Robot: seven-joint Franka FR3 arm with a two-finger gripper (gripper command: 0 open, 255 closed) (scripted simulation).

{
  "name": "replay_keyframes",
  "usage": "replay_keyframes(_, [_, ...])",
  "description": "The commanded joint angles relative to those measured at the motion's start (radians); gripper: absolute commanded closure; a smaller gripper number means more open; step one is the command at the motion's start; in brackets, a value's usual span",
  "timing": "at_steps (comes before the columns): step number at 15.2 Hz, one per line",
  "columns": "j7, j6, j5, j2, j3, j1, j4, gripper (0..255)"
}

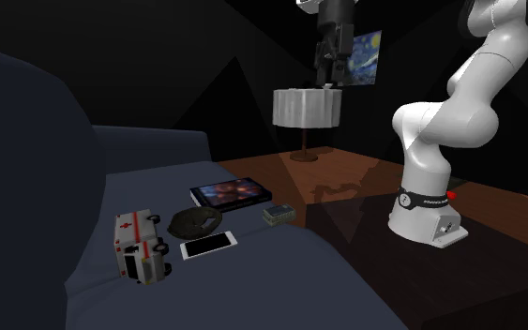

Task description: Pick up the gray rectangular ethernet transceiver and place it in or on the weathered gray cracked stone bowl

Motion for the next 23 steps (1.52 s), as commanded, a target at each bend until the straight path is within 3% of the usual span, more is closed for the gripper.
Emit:
replay_keyframes(1, [0.0, 0.0, 0.0, 0.0, 0.0, 0.0, 0.0, 0])
replay_keyframes(12, [-0.221, 0.334, -0.105, 0.072, -0.135, -0.023, -0.277, 0])
replay_keyframes(23, [-0.455, 0.749, -0.183, 0.388, -0.303, -0.035, -0.383, 0])
